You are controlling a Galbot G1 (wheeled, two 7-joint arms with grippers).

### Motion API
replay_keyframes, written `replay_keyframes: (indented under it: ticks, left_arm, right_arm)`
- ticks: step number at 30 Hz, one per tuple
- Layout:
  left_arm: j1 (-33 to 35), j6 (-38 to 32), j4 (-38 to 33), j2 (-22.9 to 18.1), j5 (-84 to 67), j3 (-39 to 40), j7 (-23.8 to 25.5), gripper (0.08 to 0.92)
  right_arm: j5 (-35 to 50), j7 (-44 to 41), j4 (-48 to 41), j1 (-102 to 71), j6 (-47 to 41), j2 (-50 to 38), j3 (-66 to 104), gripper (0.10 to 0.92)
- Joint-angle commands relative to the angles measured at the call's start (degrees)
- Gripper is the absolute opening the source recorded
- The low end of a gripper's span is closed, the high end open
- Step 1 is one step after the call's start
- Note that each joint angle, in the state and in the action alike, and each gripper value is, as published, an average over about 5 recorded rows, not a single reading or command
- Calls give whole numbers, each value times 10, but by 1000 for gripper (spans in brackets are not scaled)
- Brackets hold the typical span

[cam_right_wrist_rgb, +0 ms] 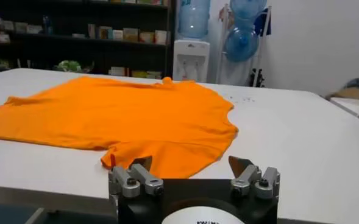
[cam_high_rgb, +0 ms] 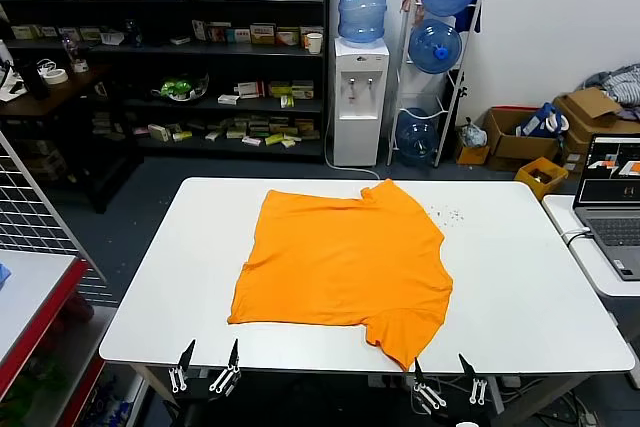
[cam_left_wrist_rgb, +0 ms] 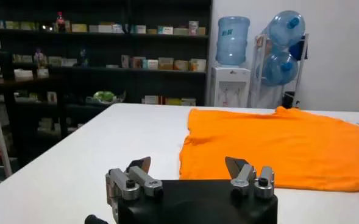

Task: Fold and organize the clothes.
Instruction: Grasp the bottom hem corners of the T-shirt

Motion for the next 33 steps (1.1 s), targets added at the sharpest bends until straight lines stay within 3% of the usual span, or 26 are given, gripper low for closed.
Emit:
replay_keyframes:
  ticks: [1,14,24,29,33]
  left_arm:
    - [-17,21,2,8,-32,4,-2,823]
    - [-187,94,130,19,-79,39,-2,823]
    - [-191,102,144,23,-75,49,-9,823]
    - [-185,103,141,24,-74,49,-10,807]
    - [-186,104,148,24,-75,50,-10,715]
  right_arm:
    - [3,-1,0,10,-9,1,-1,823]
    - [17,28,-78,119,-84,19,-21,823]
    - [15,19,-97,123,-92,31,-32,817]
    - [12,18,-98,122,-90,32,-37,713]
    - [12,18,-99,119,-89,31,-37,600]
